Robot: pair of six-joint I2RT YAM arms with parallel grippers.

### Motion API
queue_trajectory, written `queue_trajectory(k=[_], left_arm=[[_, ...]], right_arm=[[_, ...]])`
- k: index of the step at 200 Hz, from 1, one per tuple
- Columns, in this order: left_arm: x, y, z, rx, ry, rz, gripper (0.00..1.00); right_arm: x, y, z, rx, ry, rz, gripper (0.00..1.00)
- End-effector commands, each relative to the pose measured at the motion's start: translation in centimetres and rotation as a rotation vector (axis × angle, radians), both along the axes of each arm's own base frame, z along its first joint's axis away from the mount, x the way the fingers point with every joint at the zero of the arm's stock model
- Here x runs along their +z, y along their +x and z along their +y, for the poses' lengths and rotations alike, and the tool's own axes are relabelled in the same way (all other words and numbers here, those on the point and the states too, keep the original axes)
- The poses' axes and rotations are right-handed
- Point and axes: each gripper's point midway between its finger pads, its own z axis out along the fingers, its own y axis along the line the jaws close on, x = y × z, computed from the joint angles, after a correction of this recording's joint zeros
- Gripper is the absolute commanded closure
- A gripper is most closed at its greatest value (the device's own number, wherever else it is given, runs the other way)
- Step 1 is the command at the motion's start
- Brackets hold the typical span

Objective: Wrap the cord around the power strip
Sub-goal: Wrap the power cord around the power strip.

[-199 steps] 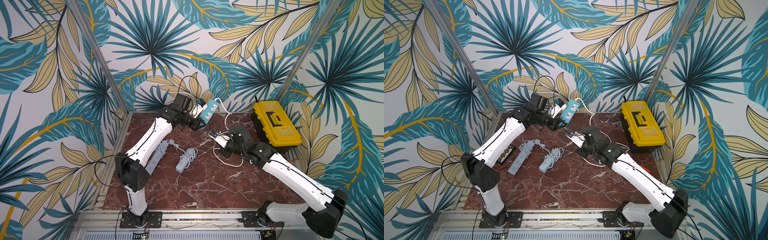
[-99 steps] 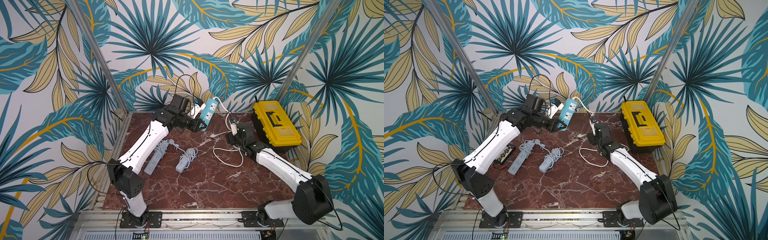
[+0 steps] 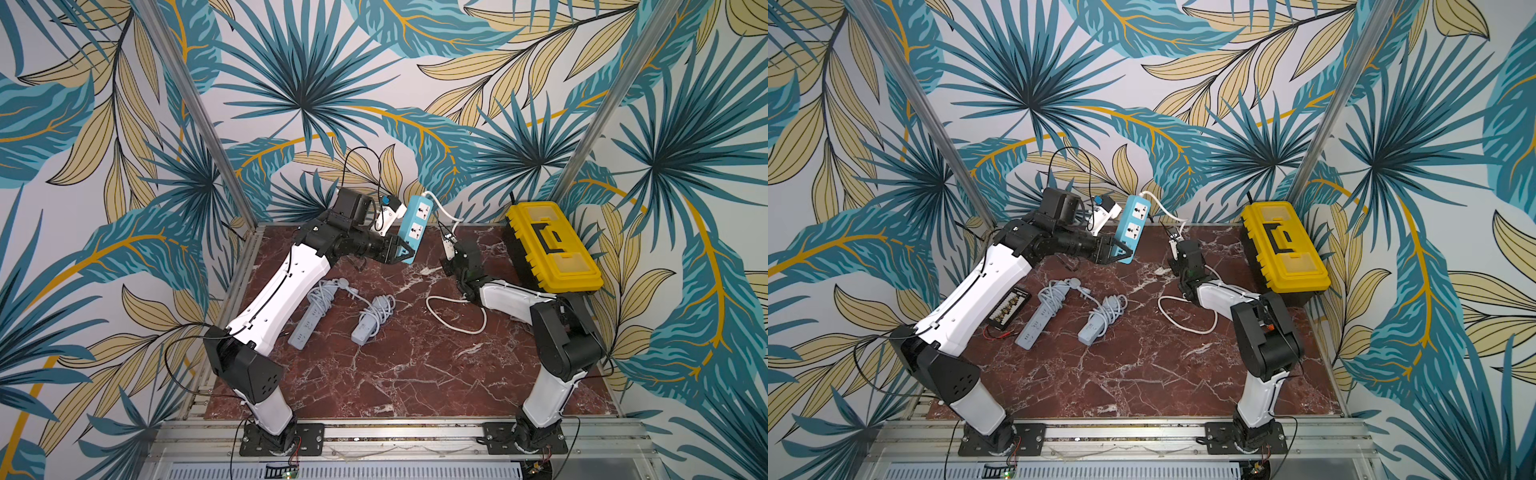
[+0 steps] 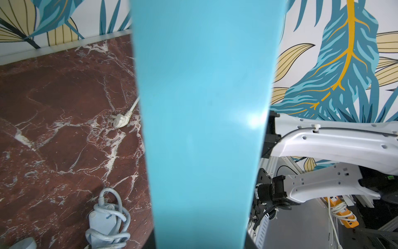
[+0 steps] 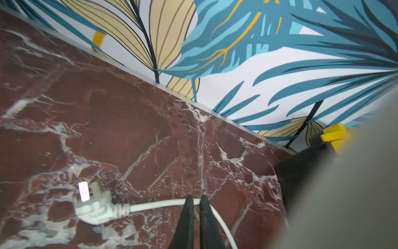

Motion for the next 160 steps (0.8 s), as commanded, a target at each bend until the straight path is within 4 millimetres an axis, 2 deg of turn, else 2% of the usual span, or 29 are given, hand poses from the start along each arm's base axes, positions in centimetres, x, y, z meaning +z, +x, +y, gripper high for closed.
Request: queue_trajectory(k=[1,11,32,56,78,91,103,129,143,160], left_arm=[[1.4,1.3,0.8,0.015,-0.03,-0.055,0.96],[1.3,2.3,1.3,0.034,-0.007,-0.082,0.96],[0.4,4.4,2.3,0.069,0.098,-0.166,0.96],[-1.3,5.9,2.4,0.038,0.188,-0.217,0.95],[-3.8,6.3,1.8,-0.026,0.286,-0.275,0.92],[-5.1,5.6,1.0,-0.105,0.333,-0.322,0.91],[-6.4,4.7,0.1,-0.194,0.361,-0.357,0.91],[-9.0,2.5,-1.2,-0.363,0.43,-0.449,0.98],[-9.1,1.9,-1.9,-0.394,0.435,-0.523,1.0],[-8.6,0.9,-2.7,-0.418,0.419,-0.641,1.0]], right_arm=[[2.7,-3.2,3.1,0.143,-0.081,-0.033,1.0],[2.6,-5.3,3.7,0.187,-0.093,0.002,1.0],[1.4,-10.7,5.5,0.335,-0.124,0.155,1.0],[-0.6,-16.4,7.1,0.473,-0.303,0.344,1.0],[0.0,-20.7,8.7,0.59,-0.414,0.469,1.0],[1.0,-23.1,9.5,0.674,-0.446,0.527,1.0],[2.7,-24.1,9.8,0.71,-0.458,0.536,1.0],[7.7,-25.4,10.6,0.779,-0.393,0.506,1.0],[9.6,-26.1,11.1,0.827,-0.346,0.515,1.0],[11.5,-25.9,11.2,0.835,-0.279,0.496,1.0]])
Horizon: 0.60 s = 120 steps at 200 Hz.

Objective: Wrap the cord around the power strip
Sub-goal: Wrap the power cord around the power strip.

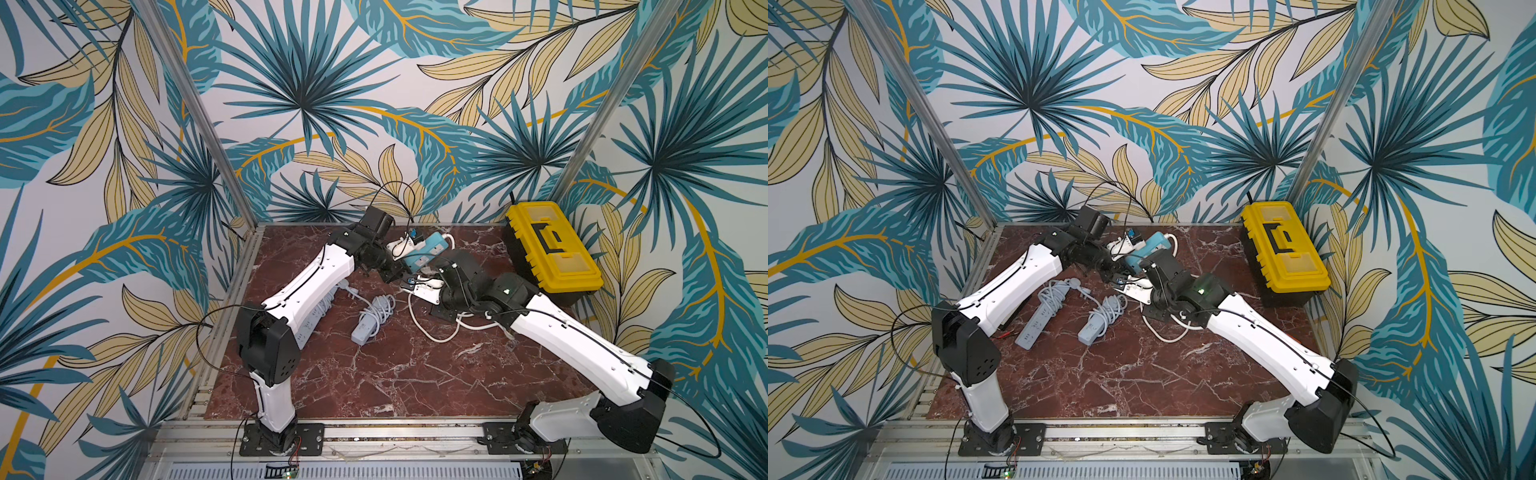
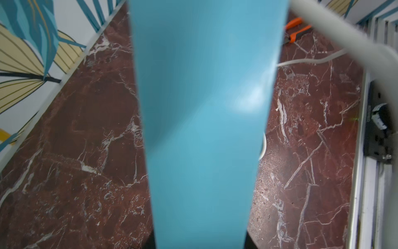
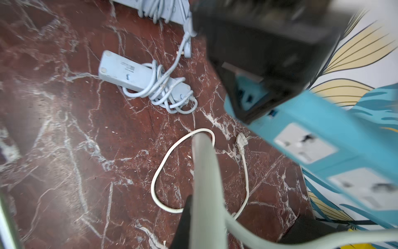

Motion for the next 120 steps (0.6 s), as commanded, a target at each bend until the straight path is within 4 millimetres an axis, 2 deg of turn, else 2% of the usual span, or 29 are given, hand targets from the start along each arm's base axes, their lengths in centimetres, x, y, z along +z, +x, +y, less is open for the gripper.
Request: queue_trajectory(k=[1,27,43,84,120], left_arm=[[3.1,-0.9,-1.0,-0.134,-0.036,-0.255,1.0],[2.8,-2.5,-1.1,-0.187,-0.059,-0.353,1.0],[2.7,-3.4,-1.1,-0.204,-0.066,-0.385,1.0],[3.4,-5.2,-1.4,-0.212,-0.08,-0.497,1.0],[2.6,-5.7,-1.3,-0.214,0.003,-0.56,1.0]], right_arm=[[1.5,-2.3,-0.7,0.05,0.039,0.096,1.0],[5.2,-2.0,-0.4,0.024,0.197,0.129,1.0],[6.4,-1.1,-0.8,0.004,0.265,0.135,1.0],[7.4,2.4,-3.2,-0.142,0.334,0.141,1.0],[7.4,5.4,-5.0,-0.26,0.3,0.122,1.0]])
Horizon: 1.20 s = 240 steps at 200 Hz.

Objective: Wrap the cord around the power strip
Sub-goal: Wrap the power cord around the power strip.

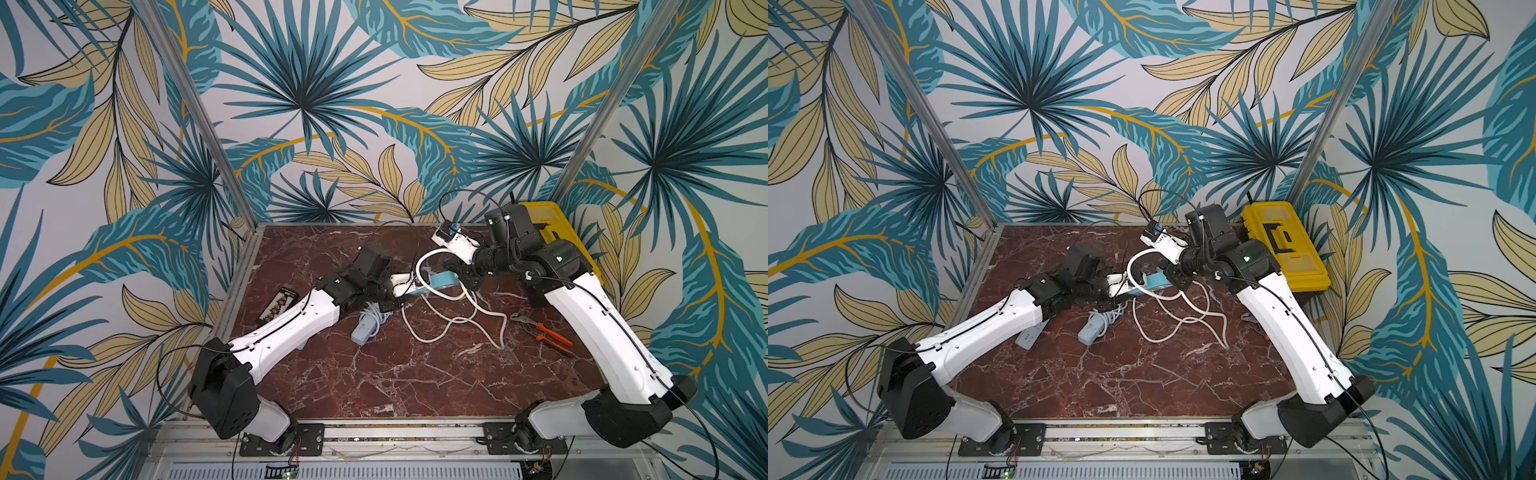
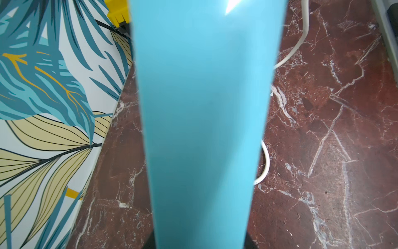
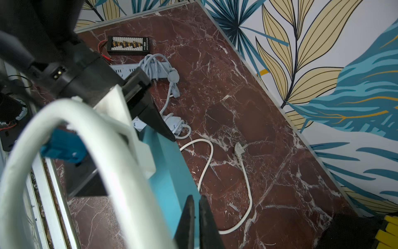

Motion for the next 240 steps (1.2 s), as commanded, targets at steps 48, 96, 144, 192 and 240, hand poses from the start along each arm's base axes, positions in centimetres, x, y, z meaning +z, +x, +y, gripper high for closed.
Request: queue_trajectory(k=[48,96,144,192,240], left_arm=[[3.2,1.4,0.5,0.068,-0.009,-0.231,1.0],[7.8,-0.2,-1.0,0.004,-0.179,-0.233,1.0],[11.4,-0.8,-1.3,0.027,-0.297,-0.21,1.0],[14.9,-0.9,-2.3,0.05,-0.43,-0.119,1.0],[15.0,0.3,-1.8,0.131,-0.428,-0.084,1.0]], right_arm=[[-3.1,3.4,-4.6,-0.235,-0.102,0.043,1.0],[-5.3,4.2,-4.5,-0.239,-0.027,0.109,1.0],[-7.0,6.9,-4.4,-0.29,0.203,0.148,0.88],[-11.6,10.5,-3.8,-0.411,0.392,0.116,0.57],[-15.1,10.2,-4.5,-0.429,0.372,0.096,0.48]])
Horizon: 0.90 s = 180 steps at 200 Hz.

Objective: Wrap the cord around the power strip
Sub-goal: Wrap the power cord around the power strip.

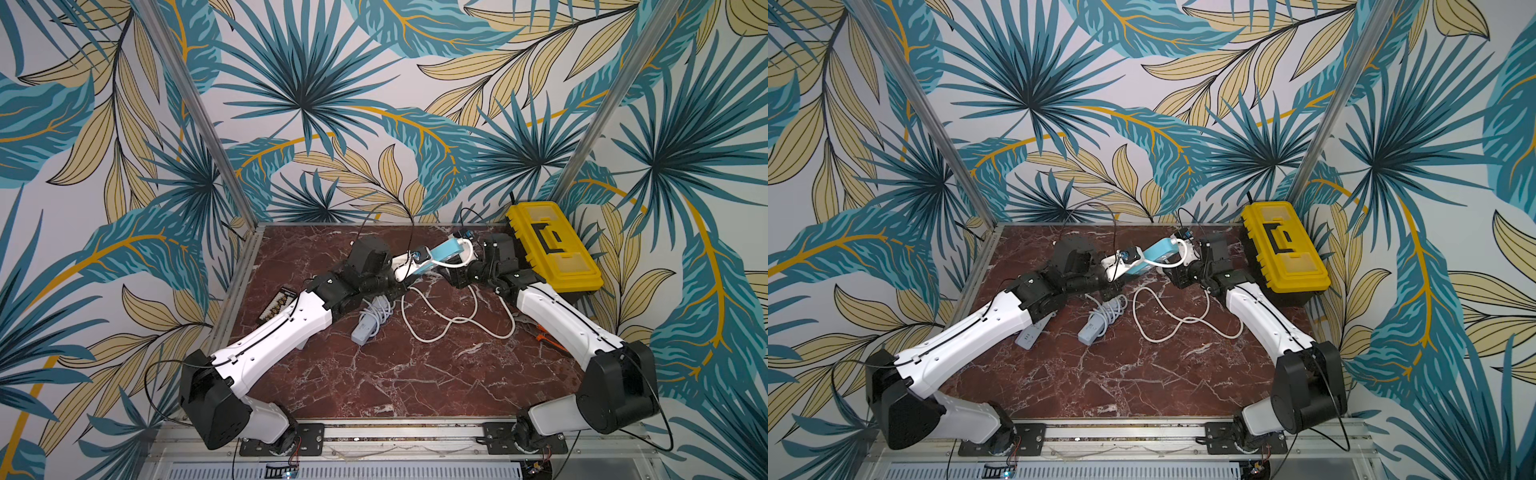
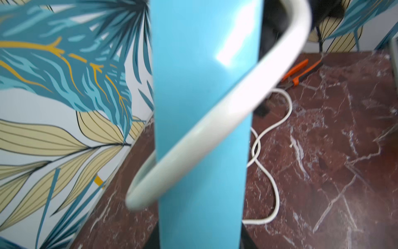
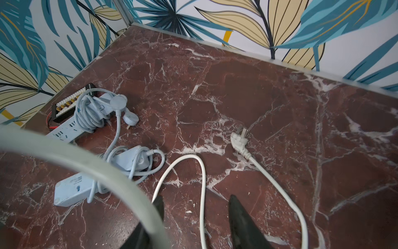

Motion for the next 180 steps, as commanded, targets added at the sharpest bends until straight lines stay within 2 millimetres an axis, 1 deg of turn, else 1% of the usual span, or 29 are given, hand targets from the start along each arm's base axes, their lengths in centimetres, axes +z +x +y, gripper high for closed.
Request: queue_trajectory(k=[1,8,16,18,33,49,72,84,95,103,106,107,120,139,146,161,180], left_arm=[[6.3,-0.5,-0.9,-0.032,-0.162,-0.087,1.0],[6.4,-0.4,-0.9,-0.026,-0.162,-0.082,1.0],[7.1,-0.4,-1.0,-0.029,-0.175,-0.085,1.0],[6.5,-0.4,-0.9,-0.028,-0.159,-0.064,1.0],[7.3,-0.6,-1.0,-0.032,-0.163,-0.045,1.0],[7.9,-0.7,-0.9,-0.028,-0.158,-0.021,1.0],[8.7,-0.6,-0.1,0.002,-0.171,0.022,1.0],[9.2,-0.3,0.5,0.016,-0.207,0.057,1.0],[9.6,0.3,1.4,0.045,-0.245,0.096,1.0],[9.8,1.0,2.3,0.074,-0.272,0.123,1.0],[9.9,1.3,2.6,0.086,-0.282,0.133,1.0],[9.9,1.4,2.7,0.088,-0.285,0.135,1.0],[10.1,2.6,4.0,0.135,-0.312,0.165,1.0],[10.1,4.7,6.1,0.222,-0.344,0.203,1.0],[10.1,5.7,7.2,0.26,-0.362,0.22,1.0],[9.7,7.5,9.6,0.338,-0.389,0.253,1.0],[8.4,9.3,12.1,0.439,-0.33,0.24,1.0]], right_arm=[[-0.7,1.0,-0.9,-0.059,-0.008,-0.035,0.48],[-1.0,0.9,-1.3,-0.068,-0.027,-0.035,0.46],[-1.3,0.8,-1.7,-0.084,-0.045,-0.037,0.45],[-1.4,0.8,-1.8,-0.087,-0.049,-0.037,0.45],[-2.3,0.7,-2.7,-0.112,-0.096,-0.038,0.41],[-3.4,1.1,-4.0,-0.16,-0.159,-0.046,0.4],[-4.9,1.7,-5.6,-0.225,-0.241,-0.052,0.39],[-5.3,1.9,-5.9,-0.234,-0.259,-0.049,0.46],[-5.6,1.9,-5.8,-0.229,-0.265,-0.042,0.52],[-6.1,1.8,-6.0,-0.239,-0.277,-0.03,0.59],[-6.4,1.8,-6.2,-0.249,-0.289,-0.023,0.64],[-6.4,1.8,-6.2,-0.249,-0.289,-0.023,0.64],[-7.0,1.6,-7.1,-0.291,-0.328,-0.009,0.8],[-7.2,0.9,-8.0,-0.34,-0.38,-0.016,0.94],[-7.1,0.5,-8.3,-0.352,-0.407,-0.022,0.96],[-6.2,-0.7,-8.4,-0.365,-0.474,-0.062,0.99],[-5.0,-2.5,-8.4,-0.357,-0.579,-0.116,1.0]])
